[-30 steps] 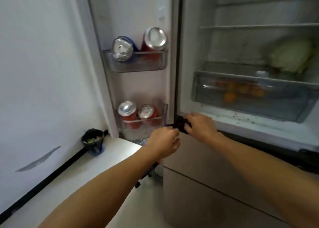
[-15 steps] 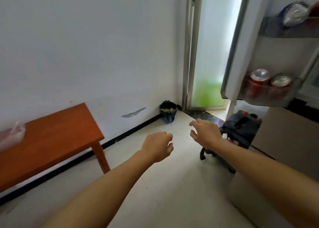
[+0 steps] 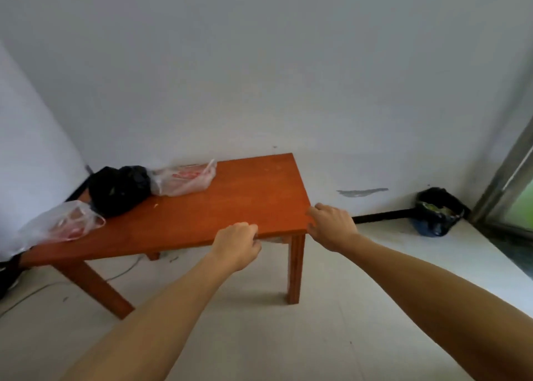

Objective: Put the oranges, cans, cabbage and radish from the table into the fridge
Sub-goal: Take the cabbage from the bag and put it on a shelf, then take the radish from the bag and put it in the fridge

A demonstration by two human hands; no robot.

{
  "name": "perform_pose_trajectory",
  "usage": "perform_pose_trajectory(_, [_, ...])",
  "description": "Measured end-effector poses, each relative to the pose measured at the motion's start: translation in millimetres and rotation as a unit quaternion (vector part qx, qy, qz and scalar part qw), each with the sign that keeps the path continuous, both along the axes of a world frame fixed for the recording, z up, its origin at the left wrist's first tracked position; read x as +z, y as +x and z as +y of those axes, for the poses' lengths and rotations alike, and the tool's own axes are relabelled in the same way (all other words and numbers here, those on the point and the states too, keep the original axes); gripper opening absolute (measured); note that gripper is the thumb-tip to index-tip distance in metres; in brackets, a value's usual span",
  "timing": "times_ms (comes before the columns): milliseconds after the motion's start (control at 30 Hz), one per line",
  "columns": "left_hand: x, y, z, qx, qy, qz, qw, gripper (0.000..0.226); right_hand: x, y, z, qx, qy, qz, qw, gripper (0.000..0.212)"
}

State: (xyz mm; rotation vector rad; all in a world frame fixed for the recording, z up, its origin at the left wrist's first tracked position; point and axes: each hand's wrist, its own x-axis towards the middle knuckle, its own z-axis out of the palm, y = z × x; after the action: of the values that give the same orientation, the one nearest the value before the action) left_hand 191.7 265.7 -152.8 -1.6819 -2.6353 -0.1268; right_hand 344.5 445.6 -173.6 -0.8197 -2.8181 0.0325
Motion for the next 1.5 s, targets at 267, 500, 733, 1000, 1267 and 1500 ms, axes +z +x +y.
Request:
perform_pose_trajectory(267, [-11, -164, -69, 0.17, -0.007, -0.005, 0.985, 0.018, 3, -209, -29, 0.144, -0.007, -0.017, 0.989, 0.024])
perform_pose_trajectory(500, [-26, -301, -115, 0.211, 0.01, -0.023, 0.977, 0.02, -9, -366, -66, 0.193, -0.003, -0.009, 0.981, 0.03])
perform_pose_trajectory(733, [-12, -457, -156, 0.204, -0.004, -0.014, 0.979, 0.024, 0, -524, -102, 0.185, -0.006, 0.008, 0.983, 0.04])
perform_pose_trajectory(1000, [-22, -594, -172, 0.219, -0.02, -0.027, 0.975, 0.025, -14, -658, -128, 0.236, 0.002, -0.027, 0.971, 0.031])
perform_pose_trajectory(1267, [-59, -731, -149, 0.18, -0.058, -0.015, 0.982, 0.024, -64, -805, -133, 0.312, -0.025, -0.092, 0.945, 0.033])
perform_pose_trajectory(1500, [-102, -826, -128, 0.138, -0.155, -0.017, 0.978, 0.027, -133, -904, -150, 0.34, -0.136, -0.163, 0.916, 0.033])
